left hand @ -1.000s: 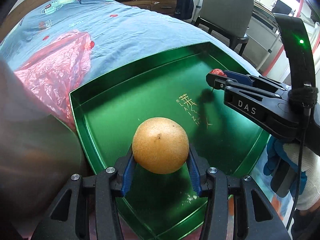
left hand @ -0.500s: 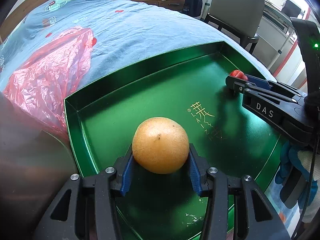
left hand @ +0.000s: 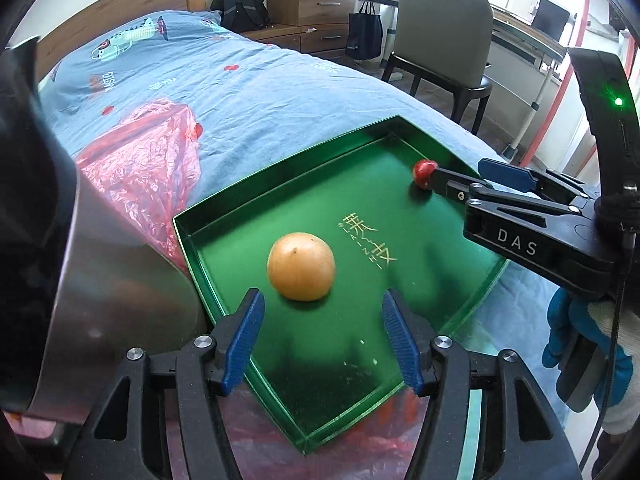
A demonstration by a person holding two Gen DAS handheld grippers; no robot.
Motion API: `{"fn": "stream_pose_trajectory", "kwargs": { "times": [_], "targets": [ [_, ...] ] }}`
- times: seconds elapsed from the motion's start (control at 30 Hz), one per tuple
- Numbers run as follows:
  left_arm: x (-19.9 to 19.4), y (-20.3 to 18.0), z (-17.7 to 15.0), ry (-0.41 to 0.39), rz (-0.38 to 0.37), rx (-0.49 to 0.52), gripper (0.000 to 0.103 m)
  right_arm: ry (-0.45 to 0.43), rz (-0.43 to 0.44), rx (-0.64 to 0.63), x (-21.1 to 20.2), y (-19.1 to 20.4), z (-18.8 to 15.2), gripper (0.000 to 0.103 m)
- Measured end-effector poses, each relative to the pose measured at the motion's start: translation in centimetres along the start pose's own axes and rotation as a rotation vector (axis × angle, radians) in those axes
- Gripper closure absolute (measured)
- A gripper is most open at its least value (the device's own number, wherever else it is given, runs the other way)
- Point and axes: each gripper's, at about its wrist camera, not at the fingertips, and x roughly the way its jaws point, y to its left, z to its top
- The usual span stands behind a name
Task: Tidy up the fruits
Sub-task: 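Open the left tool to drop the pear while the right tool releases the plum in the tray, then move both open tools back toward the remaining fruits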
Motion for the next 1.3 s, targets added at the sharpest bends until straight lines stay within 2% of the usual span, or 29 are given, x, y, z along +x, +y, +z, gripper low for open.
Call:
{"fn": "stream_pose_trajectory", "kwargs": {
  "times": [0.33,0.47,0.67,0.93,1.3],
  "targets": [
    [-9.3,1.7,-4.6,-0.1,0.016,0.0,0.047,-0.047,0.13,-0.029,-8.3,4.1,-3.5,0.048],
    [-12.8,3.3,-7.3,-0.142,0.064,-0.015,0.047,-0.049,0.186,-0.057,-10.9,6.7,-5.4,0.048],
    [-17.0,7.0,-11.2,-0.194,0.183,-0.074,0.047,-0.056,0.249,-0.093,-14.0,10.4,-7.8,0.047],
    [-21.1,11.6,-15.5,-0.24,0.312,-0.156,0.047,-0.059,0.315,-0.16,-16.8,14.9,-10.3,0.047],
    [-25.0,18.4,-20.9,-0.253,0.393,-0.297,0.047,-0.025,0.405,-0.24,-18.0,21.5,-12.6,0.047]
  ]
}}
